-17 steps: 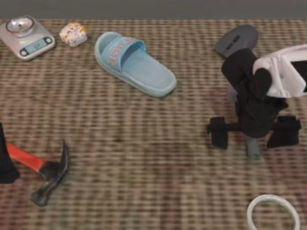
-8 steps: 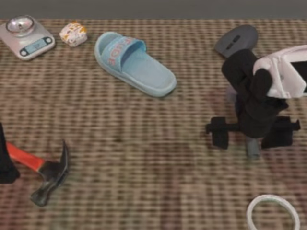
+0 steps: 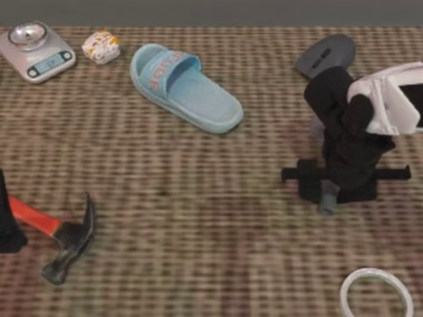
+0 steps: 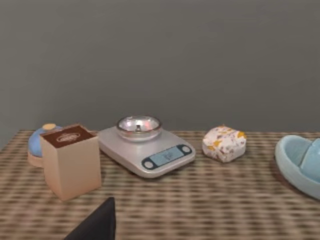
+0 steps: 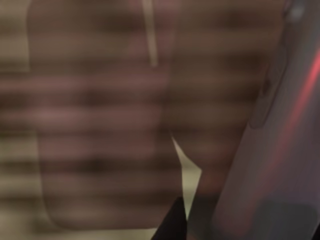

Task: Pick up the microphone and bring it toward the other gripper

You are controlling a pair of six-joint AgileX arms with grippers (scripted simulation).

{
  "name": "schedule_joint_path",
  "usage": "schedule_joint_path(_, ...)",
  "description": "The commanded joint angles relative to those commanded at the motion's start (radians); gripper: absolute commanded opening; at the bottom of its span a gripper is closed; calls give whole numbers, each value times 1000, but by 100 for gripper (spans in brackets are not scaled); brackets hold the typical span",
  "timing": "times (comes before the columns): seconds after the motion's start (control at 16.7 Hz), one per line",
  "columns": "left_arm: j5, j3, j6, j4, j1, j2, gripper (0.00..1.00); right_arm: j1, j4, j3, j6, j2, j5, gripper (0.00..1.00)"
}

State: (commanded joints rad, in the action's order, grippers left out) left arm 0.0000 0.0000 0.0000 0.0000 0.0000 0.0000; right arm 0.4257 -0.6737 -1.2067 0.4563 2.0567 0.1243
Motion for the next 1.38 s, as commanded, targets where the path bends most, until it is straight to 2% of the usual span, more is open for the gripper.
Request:
schedule_joint_path(0.48, 0, 0, 0, 0, 0, 0, 100, 0, 0, 0, 0, 0, 0, 0)
schedule_joint_path(0.54, 0, 0, 0, 0, 0, 0, 100, 12, -9, -23, 29, -41, -45, 0)
schedule_joint_path(0.66, 0, 0, 0, 0, 0, 0, 100, 13, 3, -21, 25, -43, -48, 0)
schedule_joint_path(0.84, 0, 0, 0, 0, 0, 0, 100, 16, 98, -4, -7, -61, -74, 0)
schedule_joint_path(1.08, 0, 0, 0, 0, 0, 0, 100, 18, 339, 51, -81, -106, -139, 0)
schedule_joint_path(1.38, 0, 0, 0, 0, 0, 0, 100, 19, 758, 169, -206, -188, -252, 0)
